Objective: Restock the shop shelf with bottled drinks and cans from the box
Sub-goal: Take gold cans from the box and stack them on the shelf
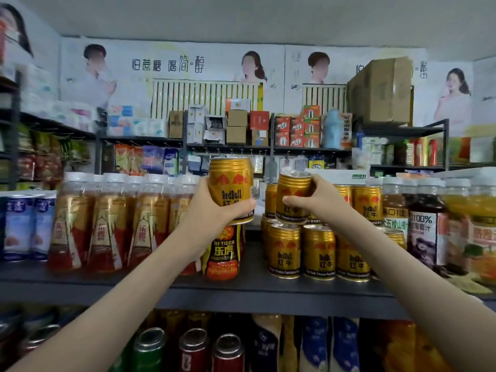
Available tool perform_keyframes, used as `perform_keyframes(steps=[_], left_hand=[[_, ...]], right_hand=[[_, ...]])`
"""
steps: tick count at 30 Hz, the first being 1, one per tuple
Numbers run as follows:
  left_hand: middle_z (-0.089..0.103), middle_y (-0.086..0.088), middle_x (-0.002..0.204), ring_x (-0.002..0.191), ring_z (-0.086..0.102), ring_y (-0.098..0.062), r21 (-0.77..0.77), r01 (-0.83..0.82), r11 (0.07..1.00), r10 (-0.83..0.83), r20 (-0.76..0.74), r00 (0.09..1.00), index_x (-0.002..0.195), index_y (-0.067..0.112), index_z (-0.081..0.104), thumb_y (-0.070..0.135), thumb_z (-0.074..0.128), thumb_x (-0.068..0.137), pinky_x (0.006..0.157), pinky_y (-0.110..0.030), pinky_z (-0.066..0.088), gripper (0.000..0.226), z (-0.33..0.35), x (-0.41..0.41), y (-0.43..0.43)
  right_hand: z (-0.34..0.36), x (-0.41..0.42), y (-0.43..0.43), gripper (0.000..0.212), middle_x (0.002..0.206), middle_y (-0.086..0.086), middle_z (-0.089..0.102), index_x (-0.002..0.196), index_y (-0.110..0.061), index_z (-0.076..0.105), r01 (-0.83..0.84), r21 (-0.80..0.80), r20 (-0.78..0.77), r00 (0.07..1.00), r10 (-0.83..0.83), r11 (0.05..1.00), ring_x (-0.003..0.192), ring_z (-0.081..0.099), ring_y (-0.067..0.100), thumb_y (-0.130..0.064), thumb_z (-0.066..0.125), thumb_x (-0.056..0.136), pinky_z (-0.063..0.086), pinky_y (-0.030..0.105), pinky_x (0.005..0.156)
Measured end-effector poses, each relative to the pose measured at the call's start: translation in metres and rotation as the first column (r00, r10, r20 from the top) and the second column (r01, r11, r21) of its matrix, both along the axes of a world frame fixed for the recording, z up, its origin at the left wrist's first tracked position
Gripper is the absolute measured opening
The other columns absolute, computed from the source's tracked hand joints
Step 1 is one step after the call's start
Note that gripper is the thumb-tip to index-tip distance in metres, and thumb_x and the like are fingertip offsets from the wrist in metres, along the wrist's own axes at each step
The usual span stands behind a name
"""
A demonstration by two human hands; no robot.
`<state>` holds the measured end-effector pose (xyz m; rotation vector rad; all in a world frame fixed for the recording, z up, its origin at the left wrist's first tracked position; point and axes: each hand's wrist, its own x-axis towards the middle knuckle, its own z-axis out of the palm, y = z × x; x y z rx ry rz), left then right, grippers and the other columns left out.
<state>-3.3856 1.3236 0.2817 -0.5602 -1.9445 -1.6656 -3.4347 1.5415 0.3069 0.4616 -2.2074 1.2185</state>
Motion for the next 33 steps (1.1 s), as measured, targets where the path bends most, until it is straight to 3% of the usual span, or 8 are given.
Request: perform_keyframes(steps=[7,12,15,20,23,25,28,33], left_hand=[[0.063,0.002,0.112,0.102,0.063,-0.015,0.059,-0.047,0.997,0.048,-0.028,0.998,0.125,0.023,0.044,0.028,0.084,0.066,0.092,-0.042,0.052,0.072,0.002,-0.006,0.000],[0.064,0.004,0.112,0.102,0.064,-0.014,0.044,-0.073,0.996,0.075,-0.046,0.996,0.121,0.027,0.046,0.041,0.088,0.054,0.093,-0.043,0.052,0.080,0.000,-0.007,0.002],[0.064,0.005,0.111,0.101,0.064,-0.013,0.058,-0.083,0.995,0.086,-0.045,0.995,0.116,0.032,0.046,0.044,0.090,0.046,0.092,-0.042,0.052,0.083,0.001,-0.007,0.001],[0.067,0.003,0.108,0.098,0.067,-0.015,0.067,-0.093,0.993,0.097,-0.059,0.993,0.120,0.026,0.049,0.041,0.090,0.050,0.090,-0.044,0.054,0.083,0.001,-0.009,0.001],[0.067,0.004,0.108,0.097,0.067,-0.013,0.051,-0.105,0.993,0.109,-0.075,0.991,0.120,0.025,0.049,0.039,0.083,0.052,0.088,-0.041,0.054,0.077,0.001,-0.008,0.003],[0.067,0.004,0.108,0.097,0.067,-0.013,0.048,-0.117,0.992,0.121,-0.075,0.990,0.121,0.024,0.049,0.034,0.085,0.058,0.089,-0.041,0.054,0.073,0.000,-0.009,0.002],[0.068,0.004,0.108,0.097,0.067,-0.013,0.053,-0.130,0.990,0.134,-0.075,0.988,0.119,0.025,0.050,0.034,0.089,0.060,0.088,-0.043,0.055,0.072,-0.006,-0.009,0.003],[0.068,0.006,0.107,0.096,0.067,-0.009,0.048,-0.130,0.990,0.133,-0.074,0.988,0.120,0.024,0.050,0.028,0.087,0.064,0.088,-0.037,0.054,0.068,-0.015,-0.008,0.013]], right_hand=[[0.013,-0.035,-0.011,0.059,0.104,0.001,0.059,0.119,-0.013,0.047,0.078,0.171,-0.026,0.997,-0.074,0.982,0.097,0.059,0.019,-0.031,0.079,0.073,0.053,0.032,0.081],[0.012,-0.050,-0.020,0.058,0.102,0.003,0.061,0.117,-0.012,0.047,0.140,0.324,-0.095,0.989,-0.115,0.936,0.083,0.056,0.014,-0.030,0.080,0.073,0.044,0.016,0.059],[0.008,-0.052,-0.024,0.081,0.097,0.002,0.058,0.141,-0.019,0.030,0.101,0.337,-0.142,0.988,-0.056,0.936,0.071,0.056,0.011,-0.020,0.078,0.076,0.046,0.016,0.056],[0.003,-0.056,-0.022,0.066,0.135,0.009,0.043,0.140,-0.021,0.034,0.208,0.484,-0.218,0.969,-0.114,0.850,0.108,0.050,0.021,-0.035,0.067,0.085,0.045,0.030,0.088],[0.004,-0.056,-0.019,0.062,0.138,0.004,0.041,0.137,-0.020,0.041,0.494,0.599,-0.458,0.857,-0.237,0.630,0.128,0.032,0.024,-0.050,0.059,0.086,0.029,0.039,0.104],[0.008,-0.058,-0.015,0.059,0.139,-0.001,0.041,0.136,-0.022,0.043,0.561,0.633,-0.523,0.818,-0.239,0.534,0.131,0.029,0.022,-0.052,0.056,0.087,0.020,0.041,0.107],[0.011,-0.060,-0.009,0.057,0.135,-0.005,0.047,0.138,-0.025,0.040,0.470,0.656,-0.443,0.873,-0.203,0.591,0.131,0.034,0.016,-0.049,0.056,0.089,0.008,0.045,0.112],[0.006,-0.062,-0.006,0.058,0.139,-0.007,0.044,0.143,-0.027,0.034,0.489,0.640,-0.499,0.851,-0.163,0.592,0.135,0.031,0.016,-0.047,0.053,0.091,0.000,0.047,0.114]])
